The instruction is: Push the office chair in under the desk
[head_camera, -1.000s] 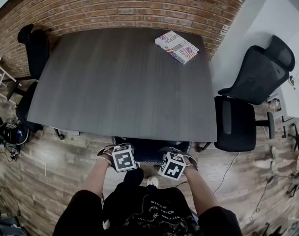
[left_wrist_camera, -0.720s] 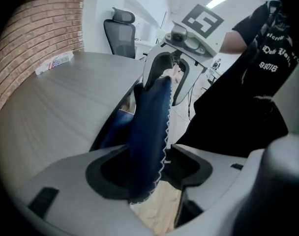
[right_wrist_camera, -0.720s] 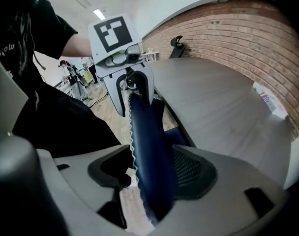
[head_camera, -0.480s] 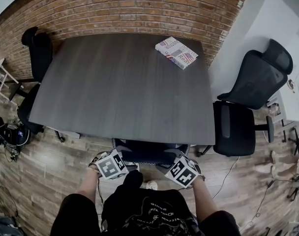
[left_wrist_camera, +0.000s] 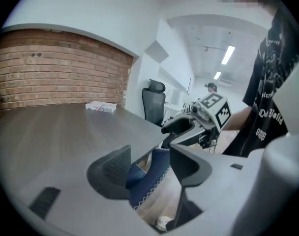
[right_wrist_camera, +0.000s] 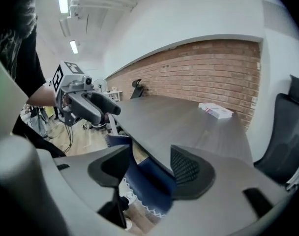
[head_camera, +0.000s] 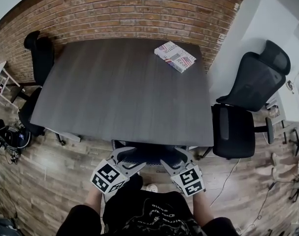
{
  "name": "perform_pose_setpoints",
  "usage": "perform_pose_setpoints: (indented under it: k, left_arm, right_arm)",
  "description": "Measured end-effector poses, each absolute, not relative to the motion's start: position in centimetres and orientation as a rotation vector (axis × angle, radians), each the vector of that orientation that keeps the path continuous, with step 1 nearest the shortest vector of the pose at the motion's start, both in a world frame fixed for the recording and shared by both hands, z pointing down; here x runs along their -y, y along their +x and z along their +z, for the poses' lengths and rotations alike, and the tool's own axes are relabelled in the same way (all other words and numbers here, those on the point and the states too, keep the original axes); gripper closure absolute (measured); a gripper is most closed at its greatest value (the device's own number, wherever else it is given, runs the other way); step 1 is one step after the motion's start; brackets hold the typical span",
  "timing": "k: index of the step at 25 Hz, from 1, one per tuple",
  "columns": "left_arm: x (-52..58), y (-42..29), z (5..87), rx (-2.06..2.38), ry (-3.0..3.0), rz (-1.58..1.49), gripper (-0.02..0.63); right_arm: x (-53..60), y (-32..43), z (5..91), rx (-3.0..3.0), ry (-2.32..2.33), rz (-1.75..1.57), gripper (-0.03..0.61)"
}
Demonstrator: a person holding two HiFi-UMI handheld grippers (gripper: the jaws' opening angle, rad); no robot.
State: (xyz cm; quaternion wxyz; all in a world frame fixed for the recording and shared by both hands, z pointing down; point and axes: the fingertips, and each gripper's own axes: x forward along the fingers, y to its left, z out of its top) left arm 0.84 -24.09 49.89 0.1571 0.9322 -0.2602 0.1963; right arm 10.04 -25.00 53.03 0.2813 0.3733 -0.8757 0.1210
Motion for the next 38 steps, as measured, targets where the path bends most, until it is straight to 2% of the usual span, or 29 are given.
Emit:
perform_pose_setpoints:
  k: [10,20,23,26,29,34,38]
  left_arm:
    - [25.8,0.9,44.7,1.098,2.712,0.313,0.362]
    - [26.3,-0.1,40.1,1.279,2.742,0.129,0.369]
    - [26.4,-0.3,40.0,1.297,2.723,0.092,0.417]
    - [26.6,-0.4,40.1,1.315,2.686,0.052,0.511]
    - [26.7,-0.5,40.2,1.317,2.678,0.045,0.573]
    - [27.1,-0.4,40.4,1.326,2.665,0.052,0.607]
    - [27.3,-0.1,40.1,1.286,2.668,0.019,0.609]
  right_arm:
    - [26.2,13.3,46.5,2.402,1.383,0.202,0.318]
    - [26.6,13.6,42.2,2.503,1.466,0.124,0.323]
    - [26.8,13.4,41.5,2.529,1.478,0.119,0.371]
    - [26.9,13.0,41.6,2.544,1.452,0.134,0.433]
    - [26.9,12.9,41.5,2.515,1.492,0.107,0.524]
    - [27.4,12.7,40.9,2.514,1.544,0.101,0.573]
    - [27.6,12.7,40.7,2.517,1.613,0.135,0.577]
